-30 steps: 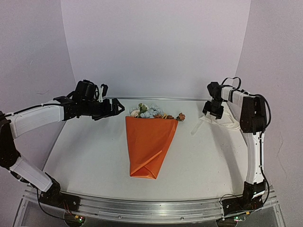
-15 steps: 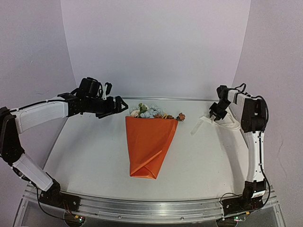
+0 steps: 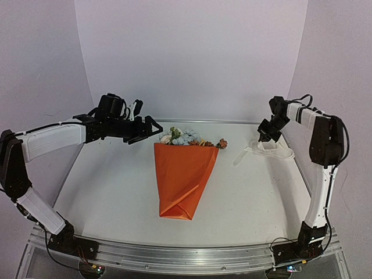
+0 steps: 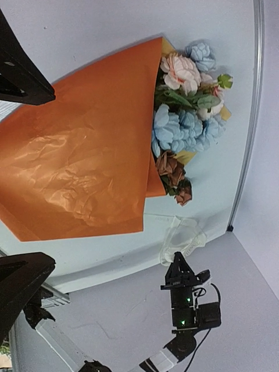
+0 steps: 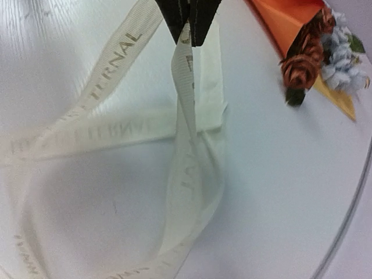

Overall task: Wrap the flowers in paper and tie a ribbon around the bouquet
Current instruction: Pick up the ribbon from the corner of the board, then pass from the right arm to the left

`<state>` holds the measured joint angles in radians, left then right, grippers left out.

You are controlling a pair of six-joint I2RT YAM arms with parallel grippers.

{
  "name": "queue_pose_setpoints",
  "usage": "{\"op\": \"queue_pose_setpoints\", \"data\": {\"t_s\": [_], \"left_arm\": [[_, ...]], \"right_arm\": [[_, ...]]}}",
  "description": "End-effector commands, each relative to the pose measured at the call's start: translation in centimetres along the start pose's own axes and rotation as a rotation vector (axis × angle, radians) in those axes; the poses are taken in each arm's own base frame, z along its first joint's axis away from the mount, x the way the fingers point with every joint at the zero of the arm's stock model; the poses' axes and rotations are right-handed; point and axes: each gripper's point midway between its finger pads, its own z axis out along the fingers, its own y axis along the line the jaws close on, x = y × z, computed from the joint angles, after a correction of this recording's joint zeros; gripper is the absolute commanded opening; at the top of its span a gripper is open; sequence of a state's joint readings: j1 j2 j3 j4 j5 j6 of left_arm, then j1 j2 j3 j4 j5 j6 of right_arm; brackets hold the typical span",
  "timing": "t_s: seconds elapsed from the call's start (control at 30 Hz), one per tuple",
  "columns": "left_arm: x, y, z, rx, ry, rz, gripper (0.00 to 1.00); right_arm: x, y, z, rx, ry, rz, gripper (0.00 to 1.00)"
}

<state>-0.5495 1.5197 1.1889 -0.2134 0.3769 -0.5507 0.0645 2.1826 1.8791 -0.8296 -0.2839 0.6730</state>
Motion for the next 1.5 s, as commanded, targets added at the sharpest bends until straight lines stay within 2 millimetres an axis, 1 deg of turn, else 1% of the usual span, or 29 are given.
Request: {"op": "queue_pose_setpoints", "data": {"t_s": [0.0, 0.13, 0.2, 0.33, 0.43, 0.53, 0.57, 0.77, 0.87, 0.97, 1.07, 1.13, 1.27, 1.33, 1.4, 1.47], "left_arm": [[-0.3, -2.6, 0.4, 0.145, 0.009, 0.039, 0.9], [0.4, -4.2, 0.5, 0.212, 0.028, 0.07, 0.9], [1.1, -5.4, 0.7, 0.239, 0.037, 0.104, 0.9], [2.5, -7.7, 1.1, 0.281, 0.052, 0.169, 0.89], [3.7, -9.5, 1.4, 0.315, 0.06, 0.219, 0.89], [4.9, -10.6, 1.6, 0.345, 0.075, 0.236, 0.87], [5.0, -11.1, 1.5, 0.368, 0.067, 0.243, 0.86], [7.9, -15.0, 1.4, 0.469, 0.079, 0.338, 0.84], [8.7, -17.0, 1.5, 0.499, 0.057, 0.402, 0.84], [9.4, -19.0, 2.0, 0.529, 0.028, 0.474, 0.83], [9.7, -20.8, 2.6, 0.575, -0.003, 0.524, 0.82], [9.9, -21.8, 3.5, 0.598, -0.015, 0.553, 0.82], [10.4, -24.1, 5.3, 0.646, -0.02, 0.623, 0.81], [10.7, -24.9, 6.1, 0.677, -0.015, 0.64, 0.79], [11.0, -25.7, 6.3, 0.718, -0.012, 0.647, 0.76], [11.2, -26.4, 6.1, 0.756, -0.016, 0.658, 0.75]], "right_arm": [[3.1, 3.9, -9.0, -0.129, -0.1, -0.127, 0.0], [6.6, 4.0, -11.8, -0.154, -0.128, -0.173, 0.0], [8.4, 4.4, -13.0, -0.181, -0.132, -0.194, 0.0], [11.8, 5.3, -16.1, -0.25, -0.141, -0.243, 0.0], [14.7, 6.0, -18.4, -0.313, -0.136, -0.294, 0.0], [17.1, 5.8, -20.9, -0.373, -0.147, -0.323, 0.0], [18.0, 5.8, -21.6, -0.392, -0.149, -0.335, 0.0], [23.1, 5.7, -24.0, -0.468, -0.113, -0.378, 0.0], [24.7, 6.0, -25.5, -0.516, -0.1, -0.388, 0.0], [26.3, 6.5, -27.6, -0.568, -0.093, -0.422, 0.0], [27.1, 6.8, -29.3, -0.603, -0.093, -0.438, 0.0], [27.6, 7.0, -30.1, -0.621, -0.084, -0.446, 0.0], [28.5, 7.6, -31.0, -0.634, -0.066, -0.472, 0.0], [28.7, 7.7, -31.2, -0.628, -0.065, -0.484, 0.0], [28.7, 7.6, -31.3, -0.617, -0.067, -0.49, 0.0], [28.7, 7.5, -31.5, -0.599, -0.065, -0.495, 0.0]]}}
